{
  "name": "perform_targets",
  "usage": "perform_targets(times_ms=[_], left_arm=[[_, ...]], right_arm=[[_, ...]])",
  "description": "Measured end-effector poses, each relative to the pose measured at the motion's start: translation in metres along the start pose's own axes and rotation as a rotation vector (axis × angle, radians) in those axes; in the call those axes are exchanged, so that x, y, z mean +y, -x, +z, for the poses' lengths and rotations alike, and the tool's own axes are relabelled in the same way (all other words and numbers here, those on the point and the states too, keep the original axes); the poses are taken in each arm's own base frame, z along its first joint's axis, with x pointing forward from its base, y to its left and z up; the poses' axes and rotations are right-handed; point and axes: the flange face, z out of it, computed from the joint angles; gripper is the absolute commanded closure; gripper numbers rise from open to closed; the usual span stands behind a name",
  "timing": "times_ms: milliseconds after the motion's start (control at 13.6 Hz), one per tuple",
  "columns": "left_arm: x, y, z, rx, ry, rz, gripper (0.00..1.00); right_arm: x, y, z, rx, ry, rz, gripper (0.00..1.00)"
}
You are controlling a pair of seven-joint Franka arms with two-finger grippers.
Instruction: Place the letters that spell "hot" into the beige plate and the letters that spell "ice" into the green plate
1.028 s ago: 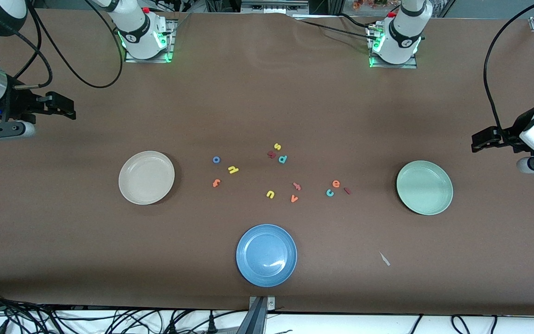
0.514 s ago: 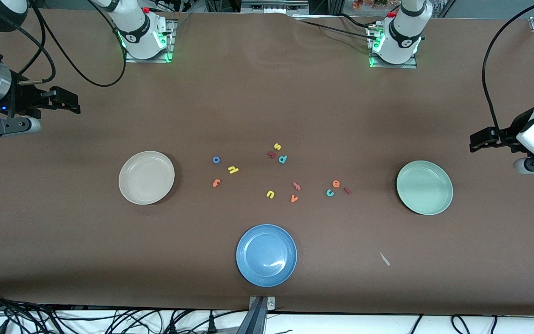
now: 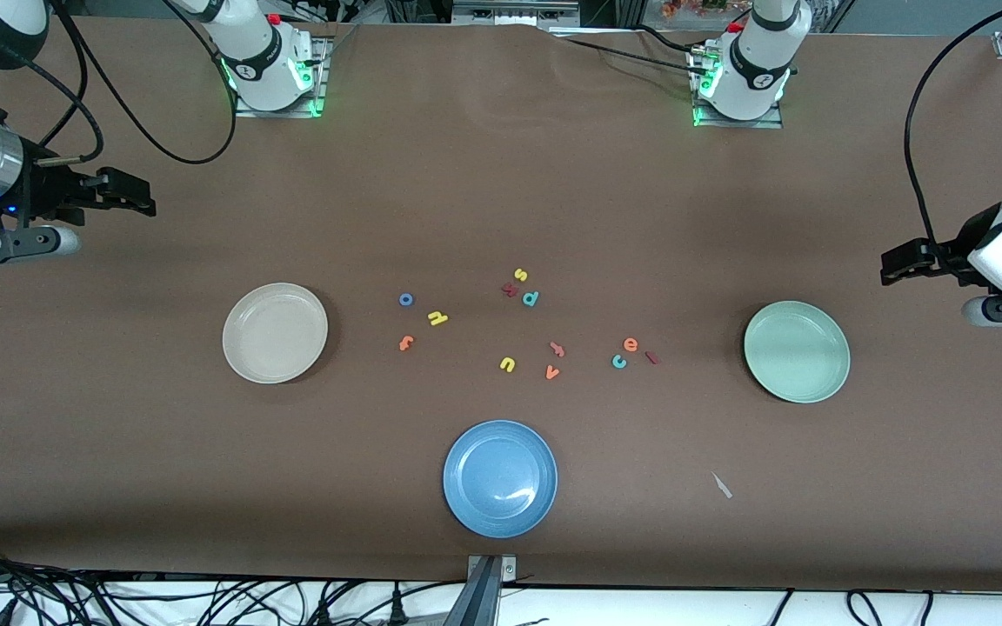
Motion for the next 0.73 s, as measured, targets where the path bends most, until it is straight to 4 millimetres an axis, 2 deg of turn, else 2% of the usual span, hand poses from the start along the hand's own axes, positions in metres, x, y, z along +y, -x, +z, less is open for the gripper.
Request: perform_targets(times_ms=[734], left_arm=[[-0.0026,-0.0001,0.0045,-0.01,0.0,-0.004,0.0]], right_arm=[[-0.0023,0.0032,0.0076,-0.053,-0.003,-0.004,0.0]])
